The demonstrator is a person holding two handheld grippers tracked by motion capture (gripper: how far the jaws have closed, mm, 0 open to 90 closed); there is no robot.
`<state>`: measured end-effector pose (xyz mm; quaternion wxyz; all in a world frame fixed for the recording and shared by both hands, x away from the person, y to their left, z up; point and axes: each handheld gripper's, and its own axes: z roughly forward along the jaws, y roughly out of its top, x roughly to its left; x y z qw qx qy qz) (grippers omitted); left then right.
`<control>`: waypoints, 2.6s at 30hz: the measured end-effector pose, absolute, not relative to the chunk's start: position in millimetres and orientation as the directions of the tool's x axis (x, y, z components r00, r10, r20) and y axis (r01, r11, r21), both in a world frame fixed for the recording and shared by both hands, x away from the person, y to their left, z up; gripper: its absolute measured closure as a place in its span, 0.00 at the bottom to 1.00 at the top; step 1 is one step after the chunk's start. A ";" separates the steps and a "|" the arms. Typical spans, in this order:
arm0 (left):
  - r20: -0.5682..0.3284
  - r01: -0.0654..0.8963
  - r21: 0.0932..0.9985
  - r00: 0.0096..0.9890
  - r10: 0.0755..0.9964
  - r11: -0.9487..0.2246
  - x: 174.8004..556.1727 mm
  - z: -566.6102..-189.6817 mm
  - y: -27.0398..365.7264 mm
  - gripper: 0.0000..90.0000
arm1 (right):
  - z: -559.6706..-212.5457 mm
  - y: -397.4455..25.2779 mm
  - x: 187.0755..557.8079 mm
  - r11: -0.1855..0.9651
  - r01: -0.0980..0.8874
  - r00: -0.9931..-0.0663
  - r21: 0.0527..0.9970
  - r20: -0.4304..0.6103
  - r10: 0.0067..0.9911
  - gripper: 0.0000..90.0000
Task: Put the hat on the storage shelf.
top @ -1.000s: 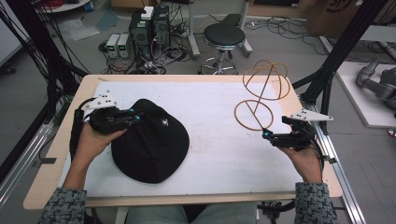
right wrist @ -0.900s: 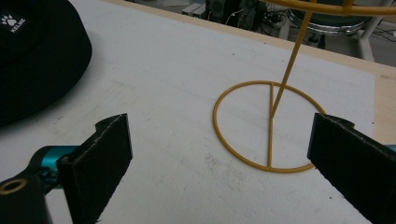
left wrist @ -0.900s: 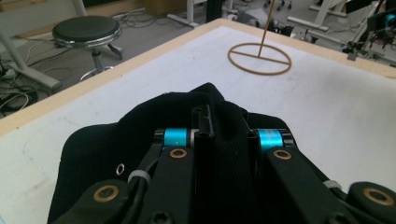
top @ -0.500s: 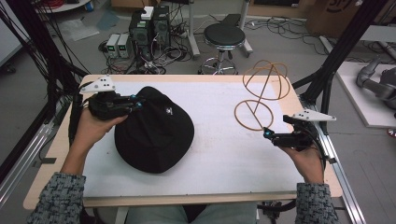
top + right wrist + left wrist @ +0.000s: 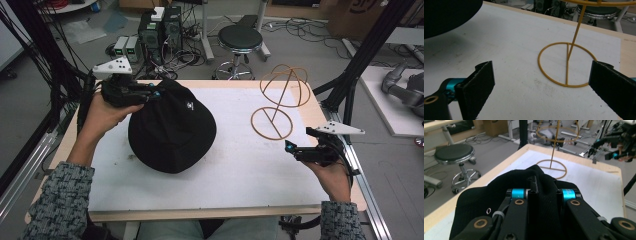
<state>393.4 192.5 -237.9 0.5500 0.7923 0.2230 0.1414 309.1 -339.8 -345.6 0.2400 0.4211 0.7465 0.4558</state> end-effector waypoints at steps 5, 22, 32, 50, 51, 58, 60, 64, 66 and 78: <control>-0.032 0.193 0.939 0.875 0.483 -0.286 404.6 -222.9 183.4 0.91 | -347.0 -341.0 304.2 0.233 0.413 -0.531 0.881 0.025 0.847 0.07; -0.062 0.175 0.960 0.894 0.444 -0.218 426.7 -189.8 172.5 0.91 | -347.7 -345.5 294.6 0.221 0.420 -0.517 0.880 0.032 0.855 0.07; -0.010 0.118 0.966 0.907 0.422 -0.232 431.9 -145.7 155.0 0.91 | -349.8 -342.1 298.4 0.233 0.419 -0.531 0.878 0.028 0.847 0.07; 0.003 0.083 0.971 0.933 0.360 -0.224 457.2 -107.2 85.5 0.91 | -350.8 -345.6 291.1 0.231 0.417 -0.534 0.879 0.032 0.845 0.07; 0.001 0.084 0.972 0.933 0.360 -0.221 459.0 -106.6 81.0 0.91 | -351.0 -345.6 290.5 0.230 0.417 -0.534 0.880 0.032 0.845 0.07; -0.019 0.098 0.972 0.938 0.347 -0.214 473.9 -104.0 55.1 0.91 | -353.1 -348.0 284.1 0.231 0.424 -0.527 0.876 0.031 0.849 0.07; -0.020 0.098 0.972 0.939 0.343 -0.212 477.5 -103.8 45.1 0.91 | -353.2 -348.9 281.9 0.231 0.425 -0.523 0.875 0.029 0.852 0.07; -0.020 0.097 0.972 0.943 0.332 -0.215 483.0 -103.4 25.9 0.91 | -353.3 -352.0 276.0 0.223 0.429 -0.513 0.875 0.033 0.858 0.07; -0.030 0.104 0.971 0.946 0.322 -0.215 485.7 -103.9 16.3 0.91 | -353.7 -353.7 273.9 0.224 0.427 -0.510 0.876 0.029 0.859 0.07; -0.028 0.099 0.967 0.958 0.286 -0.236 502.3 -110.1 -26.8 0.91 | -350.5 -360.2 266.0 0.211 0.422 -0.500 0.882 0.031 0.866 0.07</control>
